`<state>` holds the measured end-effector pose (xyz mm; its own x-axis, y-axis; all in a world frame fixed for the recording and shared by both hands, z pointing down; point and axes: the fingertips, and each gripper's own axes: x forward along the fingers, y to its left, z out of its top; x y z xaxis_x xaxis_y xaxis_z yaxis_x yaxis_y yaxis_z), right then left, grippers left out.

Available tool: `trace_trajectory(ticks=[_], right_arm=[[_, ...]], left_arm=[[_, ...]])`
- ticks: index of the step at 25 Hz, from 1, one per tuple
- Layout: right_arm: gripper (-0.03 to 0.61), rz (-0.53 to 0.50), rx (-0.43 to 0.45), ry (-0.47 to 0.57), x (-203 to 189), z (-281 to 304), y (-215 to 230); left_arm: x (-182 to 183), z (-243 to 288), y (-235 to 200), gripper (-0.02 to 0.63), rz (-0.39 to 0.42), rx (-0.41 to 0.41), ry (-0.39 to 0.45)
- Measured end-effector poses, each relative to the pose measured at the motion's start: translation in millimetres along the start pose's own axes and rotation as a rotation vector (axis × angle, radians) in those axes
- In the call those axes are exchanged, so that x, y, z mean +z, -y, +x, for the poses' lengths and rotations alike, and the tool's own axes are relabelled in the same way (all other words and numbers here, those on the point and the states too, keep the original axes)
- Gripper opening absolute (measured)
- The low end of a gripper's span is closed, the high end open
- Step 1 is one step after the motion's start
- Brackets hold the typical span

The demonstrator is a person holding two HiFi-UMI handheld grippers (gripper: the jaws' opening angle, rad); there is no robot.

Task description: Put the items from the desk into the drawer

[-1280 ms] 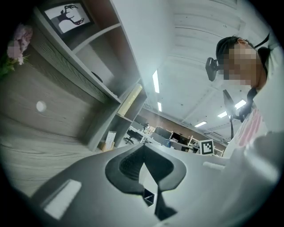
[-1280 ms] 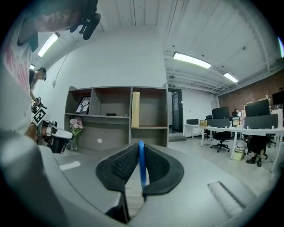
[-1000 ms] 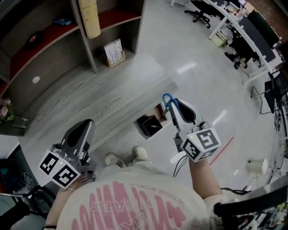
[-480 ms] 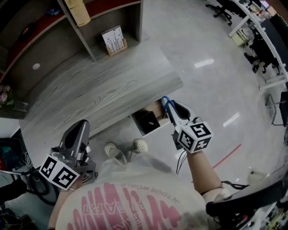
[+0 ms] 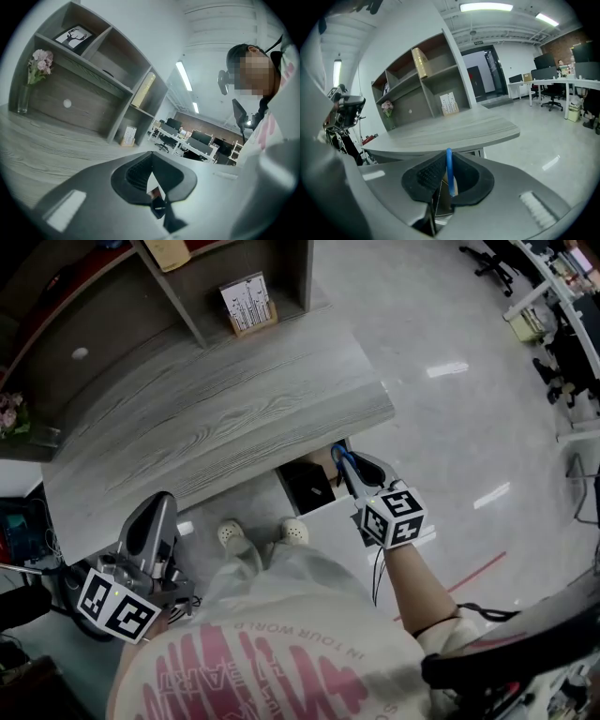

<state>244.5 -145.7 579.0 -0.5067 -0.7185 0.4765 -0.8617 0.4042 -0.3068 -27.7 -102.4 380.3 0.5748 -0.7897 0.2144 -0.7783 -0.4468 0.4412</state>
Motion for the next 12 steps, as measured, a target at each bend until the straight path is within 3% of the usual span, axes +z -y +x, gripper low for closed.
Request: trace_trajectory(ticks=[12], right_arm=[[0.046, -0.031, 0.021, -0.121, -32, 38, 7]], left_arm=[[-6, -13, -11, 0.02, -0.006, 0.083, -0.003]])
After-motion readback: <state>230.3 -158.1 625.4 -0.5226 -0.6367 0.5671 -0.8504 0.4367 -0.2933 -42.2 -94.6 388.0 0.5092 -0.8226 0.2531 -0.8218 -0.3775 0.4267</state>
